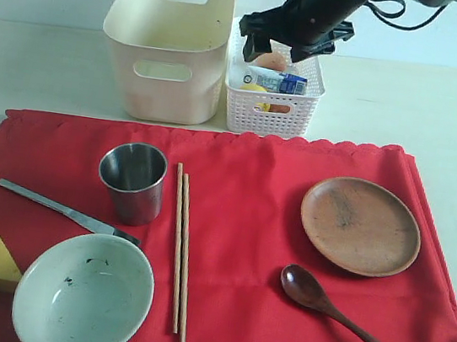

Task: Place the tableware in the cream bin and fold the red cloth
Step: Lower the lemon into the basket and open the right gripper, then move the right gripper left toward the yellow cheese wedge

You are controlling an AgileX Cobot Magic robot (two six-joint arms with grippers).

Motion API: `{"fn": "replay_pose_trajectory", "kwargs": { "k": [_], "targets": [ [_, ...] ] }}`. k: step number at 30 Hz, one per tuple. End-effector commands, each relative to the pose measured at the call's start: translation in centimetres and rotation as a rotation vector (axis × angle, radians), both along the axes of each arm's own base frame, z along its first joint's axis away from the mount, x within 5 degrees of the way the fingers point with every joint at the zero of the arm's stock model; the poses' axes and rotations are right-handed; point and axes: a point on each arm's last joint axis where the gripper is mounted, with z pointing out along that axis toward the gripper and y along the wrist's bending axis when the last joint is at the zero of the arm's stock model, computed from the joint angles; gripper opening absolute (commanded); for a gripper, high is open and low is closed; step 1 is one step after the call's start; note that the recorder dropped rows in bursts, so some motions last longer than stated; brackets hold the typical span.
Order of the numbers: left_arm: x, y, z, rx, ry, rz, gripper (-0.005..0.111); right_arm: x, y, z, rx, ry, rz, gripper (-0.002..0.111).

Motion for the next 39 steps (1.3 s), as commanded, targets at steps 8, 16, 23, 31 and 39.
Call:
{"fn": "replay_pose_trajectory", "kwargs": {
  "k": [8,16,23,31,39],
  "targets": [
    [0.0,0.0,0.0,-0.012,-0.007,0.0,0.0,-2.1,-0.6,4.4,-0.006,0.066,0.04,0.07],
    [0.0,0.0,0.0,-0.012,-0.007,0.0,0.0,-4.3,-1.2,6.9,-0.017,0.188,0.019,0.064],
    [0.0,0.0,0.0,-0.012,-0.007,0.0,0.0,-6.3,-1.9,11.6,0.004,0.122,0.03,0.064],
    [0.0,0.0,0.0,-0.012,-0.007,0.0,0.0,-7.8,-2.0,14.8,0.066,0.067,0.054,0.064],
    [0.0,0.0,0.0,-0.012,-0.007,0.0,0.0,-9.7,-1.5,18.1,0.187,0.013,0.139,0.064]
  ]
}}
